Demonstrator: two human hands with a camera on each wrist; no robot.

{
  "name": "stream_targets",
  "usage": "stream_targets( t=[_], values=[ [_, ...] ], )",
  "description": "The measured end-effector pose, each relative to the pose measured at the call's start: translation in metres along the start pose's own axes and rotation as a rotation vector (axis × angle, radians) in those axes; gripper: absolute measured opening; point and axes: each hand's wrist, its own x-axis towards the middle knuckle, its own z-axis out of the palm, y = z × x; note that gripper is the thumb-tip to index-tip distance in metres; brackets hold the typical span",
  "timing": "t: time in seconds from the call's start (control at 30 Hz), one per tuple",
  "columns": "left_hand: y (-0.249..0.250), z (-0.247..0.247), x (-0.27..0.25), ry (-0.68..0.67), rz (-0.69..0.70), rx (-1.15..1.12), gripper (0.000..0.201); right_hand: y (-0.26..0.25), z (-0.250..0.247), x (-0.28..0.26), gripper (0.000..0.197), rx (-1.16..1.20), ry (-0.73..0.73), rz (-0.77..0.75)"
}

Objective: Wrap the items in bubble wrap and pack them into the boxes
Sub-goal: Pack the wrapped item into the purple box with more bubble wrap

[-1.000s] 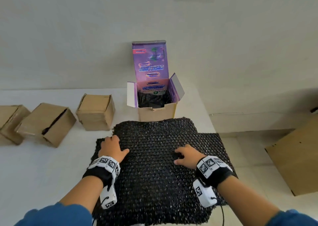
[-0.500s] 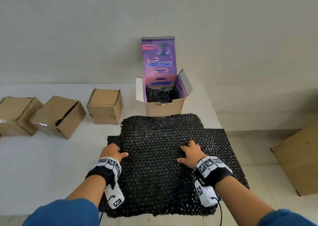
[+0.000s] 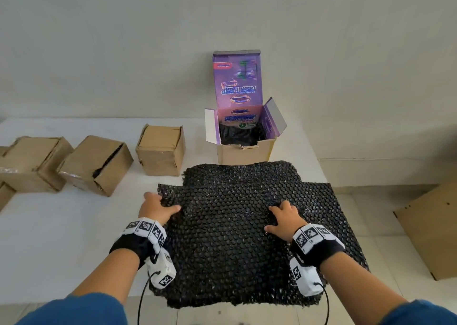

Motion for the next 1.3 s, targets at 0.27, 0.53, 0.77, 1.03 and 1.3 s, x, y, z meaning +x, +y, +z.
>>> stream_targets(
  t=[0.27, 0.53, 0.77, 1.03, 1.3],
  values=[
    [0.105, -0.009, -0.056, -0.313, 0.273, -0.331, 0.055, -0.043, -0.06, -0.035, 0.051, 0.459, 0.088, -0.292],
    [0.151, 0.04, -0.096, -0.679, 0.343, -0.513, 0.016, -0.04, -0.073, -0.044, 0.036, 1.325, -0.051, -0.295],
    [0.13, 0.058, -0.064, -0.445, 0.433, -0.275, 0.005, 0.028, -0.066, -0.024, 0.024, 1.22, 0.125, -0.129],
    [0.111, 0.103, -0.043, -0.49, 0.355, 0.078, 0.041, 0.113, -0.062, -0.024, 0.019, 0.831, 0.282, 0.125],
    [0.116, 0.165, -0.064, -0.38, 0.252, 0.187, 0.08, 0.153, -0.033, -0.018, 0.036, 0.818, 0.351, 0.313]
  ],
)
